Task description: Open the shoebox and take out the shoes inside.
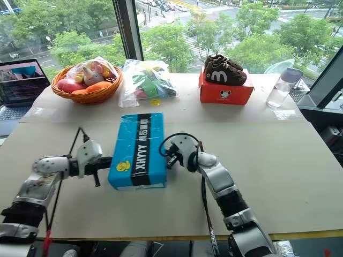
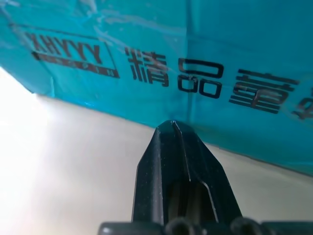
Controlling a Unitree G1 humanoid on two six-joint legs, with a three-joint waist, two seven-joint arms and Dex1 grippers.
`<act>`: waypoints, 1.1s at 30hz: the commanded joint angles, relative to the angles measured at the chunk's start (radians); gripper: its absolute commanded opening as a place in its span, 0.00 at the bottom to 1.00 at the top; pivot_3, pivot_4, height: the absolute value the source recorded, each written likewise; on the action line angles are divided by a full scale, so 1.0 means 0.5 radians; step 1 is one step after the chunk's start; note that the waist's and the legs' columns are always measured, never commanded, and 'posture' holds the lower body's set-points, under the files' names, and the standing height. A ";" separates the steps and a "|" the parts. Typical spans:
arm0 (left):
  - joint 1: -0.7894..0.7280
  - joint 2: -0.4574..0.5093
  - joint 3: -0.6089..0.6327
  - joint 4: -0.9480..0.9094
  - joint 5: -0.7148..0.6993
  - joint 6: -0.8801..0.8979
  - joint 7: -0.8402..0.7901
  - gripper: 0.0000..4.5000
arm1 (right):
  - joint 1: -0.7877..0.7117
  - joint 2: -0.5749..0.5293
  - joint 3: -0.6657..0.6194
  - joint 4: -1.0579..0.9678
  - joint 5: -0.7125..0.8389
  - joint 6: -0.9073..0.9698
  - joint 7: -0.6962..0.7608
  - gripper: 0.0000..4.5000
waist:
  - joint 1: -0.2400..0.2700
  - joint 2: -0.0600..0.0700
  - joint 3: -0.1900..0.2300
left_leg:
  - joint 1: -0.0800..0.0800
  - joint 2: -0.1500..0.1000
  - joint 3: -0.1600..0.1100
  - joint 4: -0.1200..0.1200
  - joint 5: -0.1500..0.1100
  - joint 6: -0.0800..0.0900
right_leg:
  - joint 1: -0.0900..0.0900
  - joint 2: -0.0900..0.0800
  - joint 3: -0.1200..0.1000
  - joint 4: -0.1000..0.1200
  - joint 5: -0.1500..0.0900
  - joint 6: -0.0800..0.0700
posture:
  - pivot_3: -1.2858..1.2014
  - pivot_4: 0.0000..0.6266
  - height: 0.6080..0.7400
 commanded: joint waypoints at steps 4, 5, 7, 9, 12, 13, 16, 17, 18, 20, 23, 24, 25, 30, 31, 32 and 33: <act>-0.320 -0.233 -0.160 0.325 0.122 -0.221 0.016 0.00 | 0.164 -0.165 -0.216 -0.328 0.039 0.138 -0.058 0.01 | -0.006 0.000 0.000 | 0.001 0.001 0.001 0.001 0.000 0.001 | 0.001 0.001 0.000 0.001 0.001 0.000 | 0.52 0.24 1.00; -0.332 -0.259 -0.168 0.333 0.111 -0.226 -0.005 0.00 | 0.189 -0.189 -0.236 -0.348 0.031 0.152 -0.068 0.01 | -0.008 0.000 0.000 | 0.001 0.000 0.001 0.001 0.000 0.001 | 0.002 0.000 0.000 0.000 0.001 0.000 | 0.52 0.24 1.00; -0.339 -0.281 -0.176 0.343 0.102 -0.235 -0.032 0.00 | 0.225 -0.226 -0.244 -0.386 0.011 0.160 -0.071 0.01 | -0.012 0.000 0.000 | 0.000 0.000 0.001 0.002 0.000 0.001 | 0.001 0.000 0.001 0.000 0.001 0.001 | 0.52 0.24 1.00; -0.339 -0.282 -0.177 0.354 0.104 -0.248 -0.045 0.00 | 0.240 -0.237 -0.247 -0.408 0.013 0.167 -0.082 0.01 | -0.027 0.000 0.000 | -0.001 0.000 0.001 0.002 0.000 0.001 | 0.000 0.000 0.001 0.000 0.001 0.001 | 0.52 0.24 1.00; -0.301 -0.248 -0.146 0.347 0.096 -0.242 -0.048 0.00 | 0.262 -0.233 -0.259 -0.427 0.028 0.183 -0.113 0.01 | -0.047 0.000 0.000 | 0.000 0.000 0.001 0.002 0.001 0.001 | 0.001 0.000 0.001 0.001 0.001 0.001 | 0.52 0.24 1.00; -0.275 -0.224 -0.126 0.326 0.088 -0.232 -0.045 0.00 | 0.269 -0.227 -0.254 -0.430 0.030 0.185 -0.118 0.01 | -0.052 0.000 0.000 | 0.000 0.000 0.001 0.002 0.001 0.001 | 0.001 0.000 0.001 0.001 0.001 0.001 | 0.52 0.24 1.00; -0.200 -0.163 -0.074 0.235 0.057 -0.200 -0.028 0.00 | 0.283 -0.212 -0.238 -0.434 0.030 0.185 -0.124 0.01 | -0.067 0.000 0.000 | 0.001 0.001 0.001 0.002 0.001 0.001 | 0.001 0.000 0.002 0.000 0.001 0.001 | 0.52 0.24 1.00; -0.170 -0.142 -0.055 0.195 0.046 -0.184 -0.017 0.00 | 0.287 -0.212 -0.232 -0.435 0.029 0.184 -0.121 0.01 | -0.068 0.000 0.000 | 0.000 0.001 0.001 0.002 0.001 0.001 | 0.000 0.001 0.003 0.001 0.001 0.001 | 0.52 0.24 1.00; -0.129 -0.116 -0.024 0.141 0.035 -0.161 0.004 0.00 | 0.292 -0.214 -0.229 -0.437 0.028 0.181 -0.117 0.01 | -0.068 0.000 0.000 | 0.000 0.001 0.001 0.002 0.001 0.001 | 0.000 0.001 0.003 0.001 0.001 0.001 | 0.52 0.24 1.00; -0.046 -0.066 0.045 0.016 0.000 -0.080 0.053 0.00 | 0.295 -0.226 -0.227 -0.428 0.026 0.169 -0.106 0.01 | -0.066 0.000 0.000 | 0.001 0.001 0.001 0.002 0.001 0.001 | 0.001 0.001 0.003 0.001 0.001 0.001 | 0.52 0.24 1.00; 0.194 0.016 0.258 -0.417 -0.240 0.227 0.099 0.00 | 0.296 -0.279 -0.252 -0.413 0.040 0.141 -0.049 0.01 | -0.069 0.001 0.000 | 0.001 0.002 0.001 0.002 0.001 0.001 | 0.000 0.001 0.004 0.001 0.001 0.001 | 0.52 0.24 1.00; 0.248 0.033 0.297 -0.515 -0.282 0.295 0.112 0.00 | 0.295 -0.287 -0.261 -0.407 0.045 0.139 -0.041 0.01 | -0.064 0.001 0.001 | 0.001 0.002 0.002 0.002 0.001 0.001 | 0.000 0.001 0.004 0.000 0.001 0.001 | 0.52 0.24 1.00; 0.349 0.064 0.380 -0.674 -0.369 0.409 0.133 0.00 | 0.286 -0.303 -0.273 -0.393 0.053 0.133 -0.026 0.01 | -0.064 0.000 0.001 | 0.000 0.003 0.002 0.002 0.001 0.001 | 0.000 0.001 0.004 0.001 0.001 0.001 | 0.52 0.24 1.00; 0.872 0.219 1.001 -1.566 -1.240 1.115 0.201 0.00 | 0.284 -0.483 -0.282 -0.393 0.112 0.027 0.221 0.01 | -0.065 0.000 0.004 | -0.002 0.006 0.002 0.002 0.000 0.001 | -0.002 0.001 0.004 -0.002 0.001 0.000 | 0.52 0.24 1.00; 0.939 0.264 1.068 -1.632 -1.325 1.189 0.187 0.00 | 0.287 -0.518 -0.290 -0.392 0.141 0.029 0.271 0.01 | -0.063 0.000 0.004 | -0.002 0.006 0.002 0.001 0.000 0.001 | -0.002 0.001 0.004 -0.002 0.001 0.000 | 0.52 0.24 1.00; 0.991 0.307 1.136 -1.680 -1.412 1.261 0.185 0.00 | 0.290 -0.552 -0.296 -0.393 0.165 0.021 0.321 0.01 | -0.055 0.002 0.004 | 0.001 0.006 0.002 0.001 0.000 0.001 | 0.000 0.002 0.004 -0.001 0.001 0.000 | 0.52 0.24 1.00; 1.031 0.336 1.189 -1.710 -1.467 1.303 0.186 0.00 | 0.291 -0.573 -0.306 -0.394 0.182 0.012 0.353 0.01 | -0.051 0.003 0.004 | 0.004 0.006 0.002 0.001 0.000 0.001 | 0.003 0.002 0.004 -0.001 0.001 0.000 | 0.52 0.24 1.00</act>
